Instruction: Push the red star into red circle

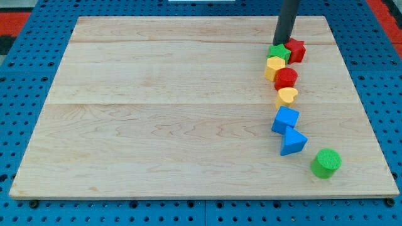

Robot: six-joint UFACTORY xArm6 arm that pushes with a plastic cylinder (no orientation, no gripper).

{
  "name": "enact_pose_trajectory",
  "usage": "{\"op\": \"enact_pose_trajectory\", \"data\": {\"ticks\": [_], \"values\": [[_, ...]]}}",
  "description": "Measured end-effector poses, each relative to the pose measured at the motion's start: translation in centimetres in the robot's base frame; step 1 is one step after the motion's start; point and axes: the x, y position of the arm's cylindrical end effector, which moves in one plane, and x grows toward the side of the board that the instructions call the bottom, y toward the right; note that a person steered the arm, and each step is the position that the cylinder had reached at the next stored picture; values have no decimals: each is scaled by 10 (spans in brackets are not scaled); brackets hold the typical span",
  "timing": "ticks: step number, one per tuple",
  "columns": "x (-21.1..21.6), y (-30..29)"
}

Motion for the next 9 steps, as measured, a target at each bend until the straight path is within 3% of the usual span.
{"op": "enact_pose_trajectory", "data": {"ticks": [2,5,7,8,9], "values": [[-55,11],[44,24],[15,29],[18,60],[48,64]]}}
